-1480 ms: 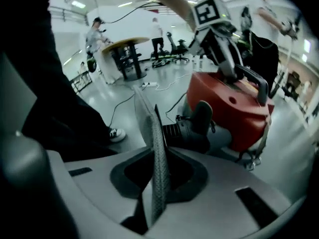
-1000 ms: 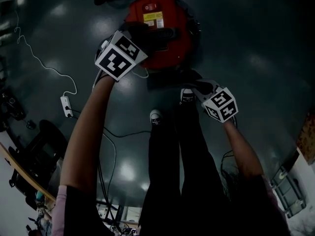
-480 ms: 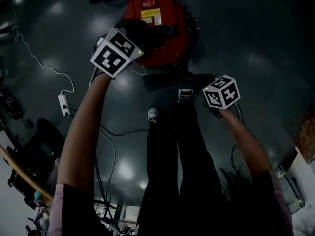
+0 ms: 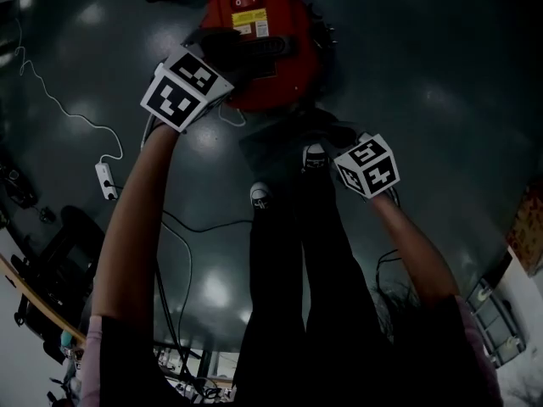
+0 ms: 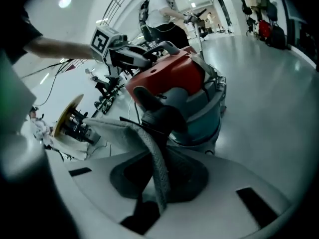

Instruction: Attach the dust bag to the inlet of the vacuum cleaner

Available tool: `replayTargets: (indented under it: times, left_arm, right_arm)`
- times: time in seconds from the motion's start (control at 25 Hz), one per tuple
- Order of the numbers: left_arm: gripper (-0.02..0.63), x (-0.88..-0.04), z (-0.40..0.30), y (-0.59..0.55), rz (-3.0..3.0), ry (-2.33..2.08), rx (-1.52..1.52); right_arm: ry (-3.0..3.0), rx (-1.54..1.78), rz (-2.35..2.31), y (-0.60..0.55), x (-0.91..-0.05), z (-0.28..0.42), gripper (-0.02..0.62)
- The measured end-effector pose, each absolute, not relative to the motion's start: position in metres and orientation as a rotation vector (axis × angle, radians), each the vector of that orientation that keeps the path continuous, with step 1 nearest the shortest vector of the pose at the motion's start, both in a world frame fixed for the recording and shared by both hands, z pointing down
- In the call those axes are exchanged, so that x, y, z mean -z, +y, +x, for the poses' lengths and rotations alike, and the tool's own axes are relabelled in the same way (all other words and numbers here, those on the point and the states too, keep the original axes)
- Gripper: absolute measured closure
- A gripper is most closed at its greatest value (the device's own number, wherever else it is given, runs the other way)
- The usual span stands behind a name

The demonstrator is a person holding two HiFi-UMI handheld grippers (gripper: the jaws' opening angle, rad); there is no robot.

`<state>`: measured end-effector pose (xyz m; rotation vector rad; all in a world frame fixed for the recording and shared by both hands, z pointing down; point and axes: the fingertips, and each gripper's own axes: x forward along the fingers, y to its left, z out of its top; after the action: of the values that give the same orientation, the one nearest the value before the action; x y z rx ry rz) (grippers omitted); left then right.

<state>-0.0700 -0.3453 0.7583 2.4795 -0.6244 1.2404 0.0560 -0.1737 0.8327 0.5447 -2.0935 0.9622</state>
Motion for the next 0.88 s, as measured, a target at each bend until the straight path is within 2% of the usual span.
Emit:
replayTargets:
  times: [0.24,0.32,0.4,0.64,0.72,0.88]
  left_arm:
    - [0.379,-0.76,-0.069,-0.345,2.476,-0.623,-1.239]
    - [0.379,-0.759,-0.069,-0.344,2.477,-0.624,-1.238]
    - [0.379,-0.759,-0.069,-0.345,2.477,-0.623,-1.237]
    - [0.379,-0.756,-0.069,-0.345,2.488,-0.621,-1.22]
    - [0.379,-0.758,-0.07,-0.345,2.491,-0.623,-1.214]
    - [0.379,-0.757,-0.069,-0.344,2.502,-0.625,-1.198]
  right_arm:
    - [-2.045,-0.541,0.205,-0.172,-0.828,0.054,0.515]
    - [-2.006,-0.437,0.138,-0.17,-0.825,0.054,0.457]
    - [-1.993,-0.369,0.085,-0.168,-0.821,0.053,0.433]
    - [-1.891,-0.126,0.047,-0.168,-0.815,0.049,0.434]
    - [-1.869,-0.146,0.088,-0.171,-0.819,0.049,0.476]
    - [-1.898,-0.46,0.284,-0.176,-0.817,0.048,0.492]
